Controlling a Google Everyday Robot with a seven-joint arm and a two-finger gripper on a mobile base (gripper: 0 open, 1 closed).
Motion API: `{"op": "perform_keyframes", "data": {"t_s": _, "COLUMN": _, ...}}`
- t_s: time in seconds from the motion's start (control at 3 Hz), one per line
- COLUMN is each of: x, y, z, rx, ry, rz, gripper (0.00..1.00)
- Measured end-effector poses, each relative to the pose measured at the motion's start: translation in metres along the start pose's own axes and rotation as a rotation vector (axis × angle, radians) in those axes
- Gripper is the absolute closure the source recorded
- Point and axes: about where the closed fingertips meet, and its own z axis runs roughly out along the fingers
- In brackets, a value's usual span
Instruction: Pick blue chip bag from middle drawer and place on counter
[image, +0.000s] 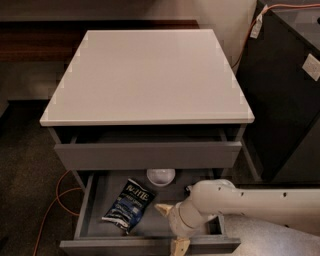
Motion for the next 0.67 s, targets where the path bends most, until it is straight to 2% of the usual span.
{"op": "perform_keyframes", "data": {"t_s": 0.33, "x": 0.001, "y": -0.015, "z": -0.016, "rx": -0.020, "ry": 0.057, "rz": 0.007, "gripper": 0.00}}
{"op": "perform_keyframes", "data": {"t_s": 0.67, "x": 0.001, "y": -0.050, "z": -0.023, "rx": -0.021, "ry": 0.158, "rz": -0.017, "gripper": 0.00}}
